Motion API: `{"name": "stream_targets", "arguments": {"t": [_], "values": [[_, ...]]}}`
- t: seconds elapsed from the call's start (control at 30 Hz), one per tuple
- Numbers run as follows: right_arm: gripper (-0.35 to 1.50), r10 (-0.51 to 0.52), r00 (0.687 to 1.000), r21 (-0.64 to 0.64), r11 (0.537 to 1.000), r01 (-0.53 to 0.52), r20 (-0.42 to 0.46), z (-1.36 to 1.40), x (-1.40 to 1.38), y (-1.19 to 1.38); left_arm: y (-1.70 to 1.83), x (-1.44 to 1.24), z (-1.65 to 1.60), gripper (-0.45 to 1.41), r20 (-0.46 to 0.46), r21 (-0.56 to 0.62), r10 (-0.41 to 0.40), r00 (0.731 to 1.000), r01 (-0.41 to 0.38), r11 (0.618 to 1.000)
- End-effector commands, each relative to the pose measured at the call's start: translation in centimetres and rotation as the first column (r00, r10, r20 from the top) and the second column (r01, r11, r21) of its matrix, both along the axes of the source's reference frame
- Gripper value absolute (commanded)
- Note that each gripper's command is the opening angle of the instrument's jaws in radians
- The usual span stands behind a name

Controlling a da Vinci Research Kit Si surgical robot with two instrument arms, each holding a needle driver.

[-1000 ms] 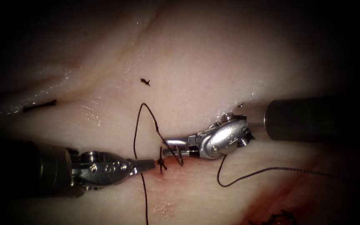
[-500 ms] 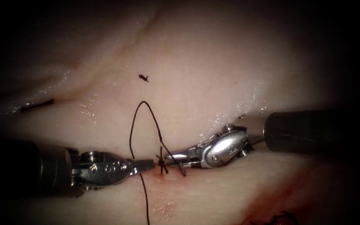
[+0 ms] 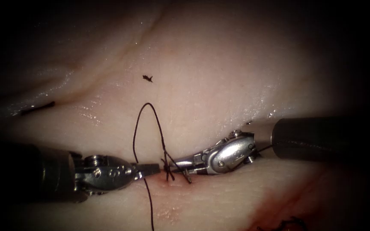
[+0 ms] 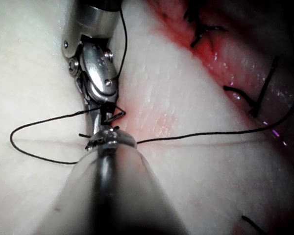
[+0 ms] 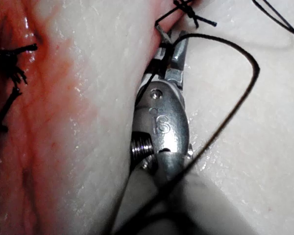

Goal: Wound Closure

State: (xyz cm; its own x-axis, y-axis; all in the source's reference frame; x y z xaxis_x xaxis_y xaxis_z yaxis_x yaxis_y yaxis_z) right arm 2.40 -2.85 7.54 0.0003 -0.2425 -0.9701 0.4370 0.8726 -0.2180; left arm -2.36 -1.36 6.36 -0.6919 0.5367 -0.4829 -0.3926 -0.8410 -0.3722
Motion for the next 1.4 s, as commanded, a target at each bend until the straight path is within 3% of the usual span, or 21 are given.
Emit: {"name": "stream_targets", "arguments": {"t": [0.03,0.23,0.5,0.73,1.4], "values": [[-0.35,0.029,0.999,-0.015,0.999,-0.029,-0.015,-0.13,0.15,0.09,-0.06,-0.07,0.06,-0.45,-0.001,0.001,-0.001,1.0,0.001,1.0],[-0.35,0.162,0.987,-0.017,0.987,-0.162,-0.018,-0.45,0.36,0.44,-0.07,-0.14,0.07,-0.45,-0.009,-0.001,-0.008,1.0,0.008,1.0],[-0.35,0.26,0.966,0.01,0.966,-0.26,-0.006,-0.55,0.51,0.61,-0.08,-0.25,0.16,-0.45,-0.004,-0.002,-0.012,1.0,0.012,1.0],[-0.35,0.304,0.951,0.083,0.951,-0.298,-0.064,-0.66,0.48,0.95,-0.09,-0.28,0.33,-0.45,-0.012,-0.012,-0.007,1.0,0.007,1.0],[-0.35,0.419,0.904,0.246,0.888,-0.389,-0.084,-0.71,0.53,1.35,-0.04,-0.37,0.57,-0.45,0.0,-0.012,-0.013,1.0,0.013,1.0]]}}
